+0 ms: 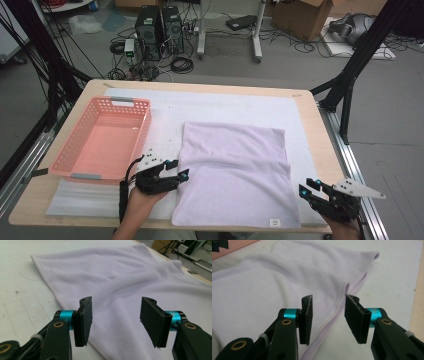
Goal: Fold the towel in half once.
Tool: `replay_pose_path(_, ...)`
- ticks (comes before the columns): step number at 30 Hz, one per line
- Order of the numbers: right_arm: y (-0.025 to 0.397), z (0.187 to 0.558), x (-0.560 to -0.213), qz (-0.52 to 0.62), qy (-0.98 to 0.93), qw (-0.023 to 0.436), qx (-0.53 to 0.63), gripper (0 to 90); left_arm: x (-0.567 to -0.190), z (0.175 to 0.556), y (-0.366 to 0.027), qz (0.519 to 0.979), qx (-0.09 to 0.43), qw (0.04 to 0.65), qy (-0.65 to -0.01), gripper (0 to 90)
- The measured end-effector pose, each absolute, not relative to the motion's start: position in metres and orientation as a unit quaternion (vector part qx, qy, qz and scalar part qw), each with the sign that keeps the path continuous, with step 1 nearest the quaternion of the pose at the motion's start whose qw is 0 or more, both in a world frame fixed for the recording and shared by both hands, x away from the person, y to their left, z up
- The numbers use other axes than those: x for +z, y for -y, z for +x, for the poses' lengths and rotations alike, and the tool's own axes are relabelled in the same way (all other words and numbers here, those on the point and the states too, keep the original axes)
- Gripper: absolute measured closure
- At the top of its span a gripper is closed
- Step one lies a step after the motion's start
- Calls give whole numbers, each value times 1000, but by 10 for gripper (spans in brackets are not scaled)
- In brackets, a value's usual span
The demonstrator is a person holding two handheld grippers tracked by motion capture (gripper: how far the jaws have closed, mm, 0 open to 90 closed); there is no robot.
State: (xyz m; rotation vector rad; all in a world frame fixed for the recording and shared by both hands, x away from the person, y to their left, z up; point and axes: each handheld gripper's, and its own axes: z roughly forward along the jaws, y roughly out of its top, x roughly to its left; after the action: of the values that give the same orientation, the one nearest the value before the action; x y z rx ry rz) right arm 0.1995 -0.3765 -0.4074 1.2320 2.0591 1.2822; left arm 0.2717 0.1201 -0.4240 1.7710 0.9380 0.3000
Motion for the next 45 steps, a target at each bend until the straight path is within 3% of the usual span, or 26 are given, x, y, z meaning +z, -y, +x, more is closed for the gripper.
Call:
replay_pose_path(16, 354, 318, -420, 476, -750, 197, 415, 615, -435, 364, -112, 735, 147, 475, -461, 456)
replay_pose_path(22, 350, 343, -427, 495, -749, 195, 394, 642, -443, 387, -105, 736, 159, 453, -477, 471)
replay_pose_path(25, 346, 351, -433, 495, -760, 185, 379, 702, -452, 393, -102, 736, 157, 432, -496, 476)
replay_pose_path(29, 340, 361, -443, 491, -775, 188, 350, 779, -452, 395, -93, 752, 170, 419, -479, 587)
replay_pose_path(30, 339, 362, -444, 494, -771, 192, 353, 859, -452, 395, -91, 755, 175, 416, -475, 622)
replay_pose_path(31, 339, 362, -444, 493, -770, 194, 354, 872, -451, 396, -90, 759, 175, 413, -471, 657)
replay_pose_path(33, 338, 365, -443, 492, -772, 199, 349, 881, -447, 399, -87, 760, 171, 409, -476, 844)
replay_pose_path(35, 337, 367, -441, 494, -769, 213, 344, 883, -444, 400, -84, 755, 192, 410, -475, 864)
replay_pose_path(39, 339, 373, -441, 507, -754, 232, 348, 884, -442, 404, -90, 720, 207, 427, -506, 862)
replay_pose_path(43, 340, 381, -441, 522, -743, 237, 346, 875, -447, 405, -91, 730, 185, 416, -510, 834)
replay_pose_path(45, 339, 384, -441, 524, -744, 241, 336, 838, -447, 407, -95, 722, 179, 418, -521, 659)
